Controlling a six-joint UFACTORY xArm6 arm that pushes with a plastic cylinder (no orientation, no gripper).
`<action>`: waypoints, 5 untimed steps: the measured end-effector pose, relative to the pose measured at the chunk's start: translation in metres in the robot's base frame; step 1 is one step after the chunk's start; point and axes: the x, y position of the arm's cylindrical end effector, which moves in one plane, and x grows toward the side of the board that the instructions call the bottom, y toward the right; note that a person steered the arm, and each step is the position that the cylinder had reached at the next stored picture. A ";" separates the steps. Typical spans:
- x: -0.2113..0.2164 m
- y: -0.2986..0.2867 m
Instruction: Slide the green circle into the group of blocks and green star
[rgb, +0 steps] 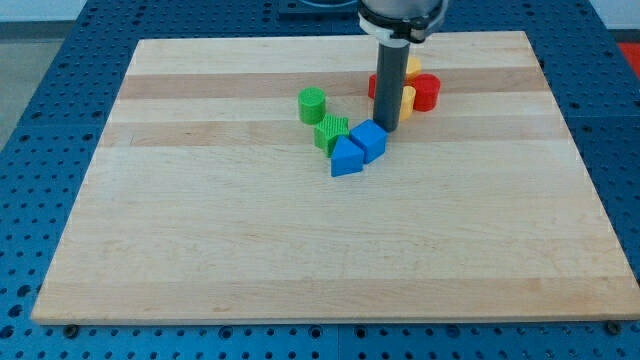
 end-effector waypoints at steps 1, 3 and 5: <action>0.014 0.000; 0.016 -0.004; -0.011 -0.004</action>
